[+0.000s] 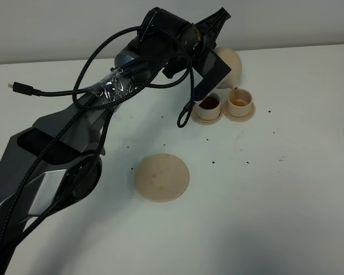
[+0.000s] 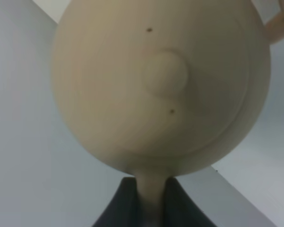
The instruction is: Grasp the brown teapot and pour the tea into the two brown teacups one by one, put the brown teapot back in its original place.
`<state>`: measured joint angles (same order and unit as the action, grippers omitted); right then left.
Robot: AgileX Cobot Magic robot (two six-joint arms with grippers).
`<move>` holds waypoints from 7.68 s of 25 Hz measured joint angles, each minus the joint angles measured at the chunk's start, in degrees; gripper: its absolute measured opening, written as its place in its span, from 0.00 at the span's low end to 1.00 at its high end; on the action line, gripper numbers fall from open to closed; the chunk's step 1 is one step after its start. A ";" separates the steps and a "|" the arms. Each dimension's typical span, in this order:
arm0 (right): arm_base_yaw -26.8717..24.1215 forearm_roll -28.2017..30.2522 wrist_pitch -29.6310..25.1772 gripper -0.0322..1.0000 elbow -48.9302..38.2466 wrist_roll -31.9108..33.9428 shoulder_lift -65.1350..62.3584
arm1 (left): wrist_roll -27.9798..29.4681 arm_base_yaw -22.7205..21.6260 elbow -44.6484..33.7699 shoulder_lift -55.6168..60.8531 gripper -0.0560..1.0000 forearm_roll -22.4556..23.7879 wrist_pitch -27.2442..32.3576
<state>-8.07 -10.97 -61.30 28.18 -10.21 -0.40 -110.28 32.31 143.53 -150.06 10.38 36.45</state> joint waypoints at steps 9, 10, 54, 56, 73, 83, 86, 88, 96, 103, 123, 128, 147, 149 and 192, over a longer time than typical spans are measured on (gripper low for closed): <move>0.00 0.00 0.00 0.33 0.00 0.00 0.00 | -2.50 0.00 0.00 -0.52 0.19 0.06 -1.94; 0.00 0.00 0.00 0.33 0.00 0.00 0.00 | -2.77 0.00 0.00 -0.68 0.19 0.06 -2.28; 0.00 0.00 0.00 0.33 0.00 -0.05 0.00 | -9.17 0.59 0.00 -1.46 0.19 -0.31 -5.73; 0.00 0.00 0.00 0.33 0.00 -0.05 0.00 | -9.17 0.66 0.00 -1.46 0.19 -0.42 -5.81; 0.00 0.00 0.00 0.33 0.00 -0.05 0.00 | -9.52 1.15 0.00 -1.46 0.19 -0.07 -7.78; 0.00 0.00 0.00 0.33 0.00 -0.05 0.00 | -9.52 1.15 0.00 -1.46 0.19 -0.01 -8.21; 0.00 0.00 0.00 0.33 0.00 -0.05 0.00 | -9.52 1.15 0.00 -1.46 0.19 0.05 -8.32; 0.00 0.00 0.00 0.33 0.00 -0.05 0.00 | -9.52 1.15 0.00 -1.46 0.19 0.05 -8.50; 0.00 0.00 0.00 0.33 0.00 -0.05 0.00 | -9.57 1.15 0.00 -1.46 0.19 0.16 -9.08; 0.00 0.00 0.00 0.33 0.00 0.01 0.00 | -9.62 1.15 0.00 -1.46 0.19 0.16 -9.70; 0.00 0.00 0.00 0.33 0.00 -0.05 0.00 | -9.62 1.15 0.00 -1.46 0.19 0.04 -9.70; 0.00 0.00 0.00 0.33 0.00 -0.05 0.00 | -9.62 1.15 0.00 -1.46 0.19 0.04 -9.70; 0.00 0.00 0.00 0.33 0.00 -0.05 0.00 | -6.25 1.07 0.00 -1.46 0.19 -1.72 -6.52; 0.00 0.00 0.00 0.33 0.00 -0.05 0.00 | -6.01 1.00 0.00 -1.46 0.19 -1.72 -6.40; 0.00 -0.22 0.00 0.33 0.00 -0.05 0.00 | 85.81 -0.47 0.00 12.44 0.19 -6.55 31.86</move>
<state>-8.07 -11.20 -61.30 28.18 -10.26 -0.40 -24.48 31.84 143.53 -137.62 3.83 68.31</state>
